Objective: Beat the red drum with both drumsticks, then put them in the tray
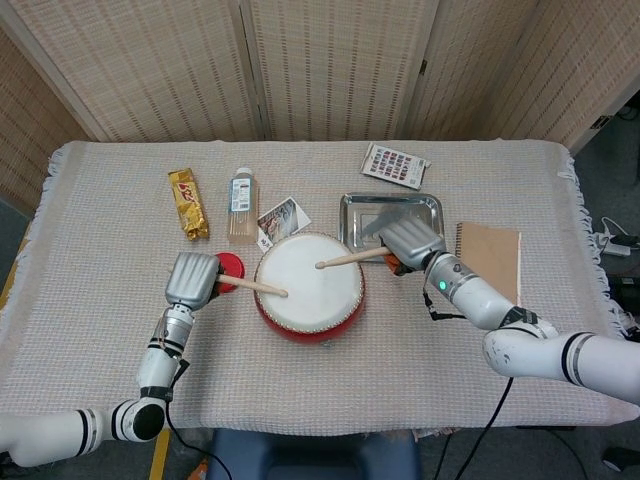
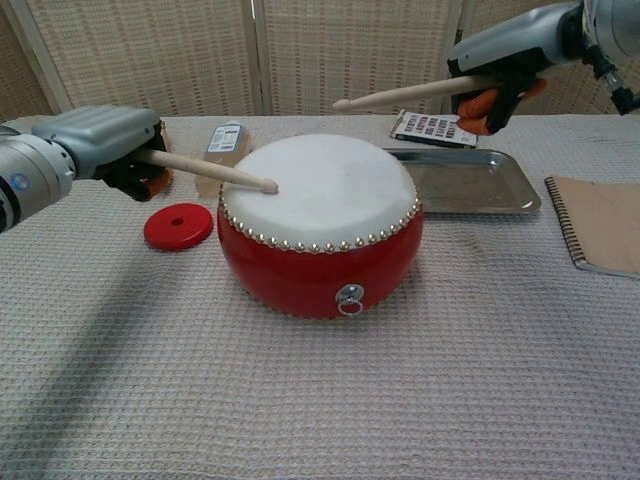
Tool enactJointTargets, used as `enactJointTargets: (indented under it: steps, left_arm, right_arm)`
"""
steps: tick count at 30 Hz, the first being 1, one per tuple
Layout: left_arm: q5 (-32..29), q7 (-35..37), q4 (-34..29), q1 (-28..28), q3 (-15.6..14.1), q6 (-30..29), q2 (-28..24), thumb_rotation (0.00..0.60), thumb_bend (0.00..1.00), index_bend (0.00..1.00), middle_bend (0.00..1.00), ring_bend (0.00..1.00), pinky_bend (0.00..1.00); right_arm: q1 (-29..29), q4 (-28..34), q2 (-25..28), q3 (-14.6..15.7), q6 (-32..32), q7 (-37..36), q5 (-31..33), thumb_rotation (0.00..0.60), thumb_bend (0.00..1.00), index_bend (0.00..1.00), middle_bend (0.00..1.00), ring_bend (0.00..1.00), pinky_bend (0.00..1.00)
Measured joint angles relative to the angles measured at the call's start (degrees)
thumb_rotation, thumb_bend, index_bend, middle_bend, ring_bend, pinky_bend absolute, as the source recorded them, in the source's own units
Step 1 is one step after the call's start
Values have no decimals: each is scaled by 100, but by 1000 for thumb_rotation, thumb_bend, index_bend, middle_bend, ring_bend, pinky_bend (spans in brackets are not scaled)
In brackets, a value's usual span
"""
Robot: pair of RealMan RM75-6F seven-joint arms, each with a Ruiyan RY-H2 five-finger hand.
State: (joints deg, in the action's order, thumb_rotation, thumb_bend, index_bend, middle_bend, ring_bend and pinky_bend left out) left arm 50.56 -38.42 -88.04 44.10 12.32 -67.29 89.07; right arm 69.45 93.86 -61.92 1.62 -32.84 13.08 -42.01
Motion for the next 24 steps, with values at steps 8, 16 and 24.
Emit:
enactJointTargets:
  steps: [8,16,24]
  left_arm:
    - [167,579,-616,-163,293,-214,-500,600,740,1000,1000,993,1000]
    - [23,383,-261,-76,138,-16,-188,600,741,1000,1000,993,1000]
    - [35,208,95,-10,71,-62,45,600,739,1000,1000,991,1000]
  right_arm:
    - [240,-713,-735,540,245,574,669,600,735,1000,1000,1000,1000]
    - [136,-229,-383,76,-94,214,368,600,734,1000,1000,1000,1000]
    - [-9,-188,-236,48,25,134,187,600,734,1000,1000,1000,1000]
